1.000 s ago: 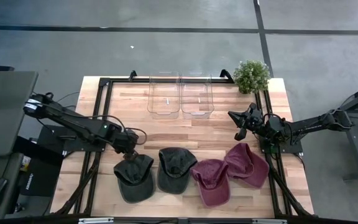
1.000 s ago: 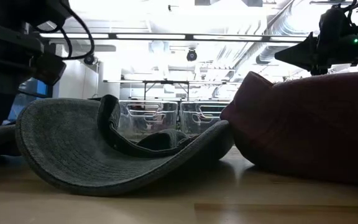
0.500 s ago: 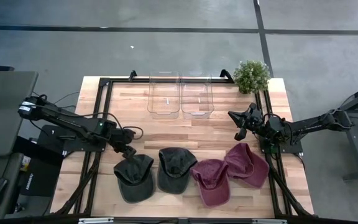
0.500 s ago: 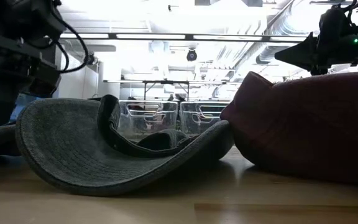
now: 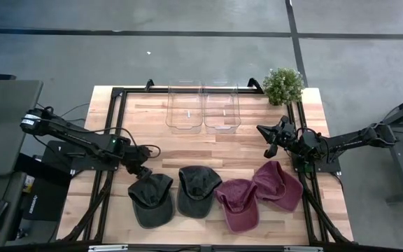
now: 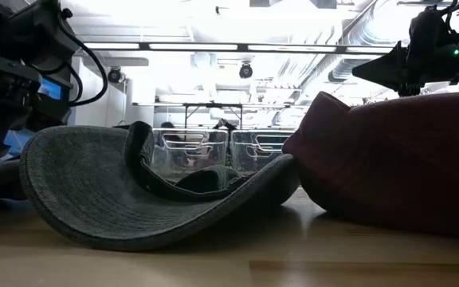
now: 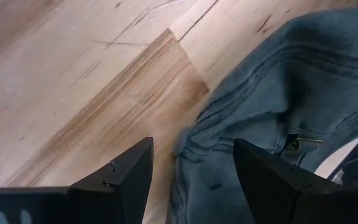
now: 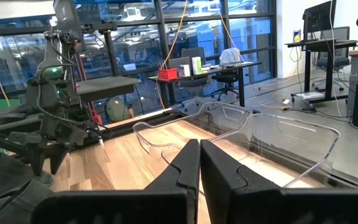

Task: Pick & Place hat
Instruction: Put the left black cap into the left transparent bin

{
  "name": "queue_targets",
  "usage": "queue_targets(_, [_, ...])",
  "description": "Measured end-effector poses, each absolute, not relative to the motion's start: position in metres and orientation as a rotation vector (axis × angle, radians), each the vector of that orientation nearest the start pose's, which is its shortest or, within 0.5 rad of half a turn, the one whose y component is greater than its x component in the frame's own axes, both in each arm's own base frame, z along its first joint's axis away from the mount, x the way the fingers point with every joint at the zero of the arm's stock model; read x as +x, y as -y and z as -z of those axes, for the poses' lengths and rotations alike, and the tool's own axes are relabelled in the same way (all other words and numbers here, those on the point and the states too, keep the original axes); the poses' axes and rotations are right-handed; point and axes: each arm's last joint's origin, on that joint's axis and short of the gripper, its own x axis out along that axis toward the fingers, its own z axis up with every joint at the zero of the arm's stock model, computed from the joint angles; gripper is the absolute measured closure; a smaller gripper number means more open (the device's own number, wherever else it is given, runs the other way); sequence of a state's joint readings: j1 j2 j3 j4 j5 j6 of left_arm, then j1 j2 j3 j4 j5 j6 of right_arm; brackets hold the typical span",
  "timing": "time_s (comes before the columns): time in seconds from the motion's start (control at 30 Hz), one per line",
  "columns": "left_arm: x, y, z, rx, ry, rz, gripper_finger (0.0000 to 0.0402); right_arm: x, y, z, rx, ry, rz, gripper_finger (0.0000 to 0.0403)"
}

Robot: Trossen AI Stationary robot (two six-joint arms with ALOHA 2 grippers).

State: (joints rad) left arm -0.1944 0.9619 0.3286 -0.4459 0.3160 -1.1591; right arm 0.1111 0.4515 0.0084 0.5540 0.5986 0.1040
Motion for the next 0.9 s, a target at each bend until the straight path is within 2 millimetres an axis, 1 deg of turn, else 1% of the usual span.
queue_targets(0.9, [0.1473,0.0394,-0.1362,-1.111,-1.251,-0.21,0.0188,0.1217,0.0028,-0.178,0.141,0.13,0.481,0.0397])
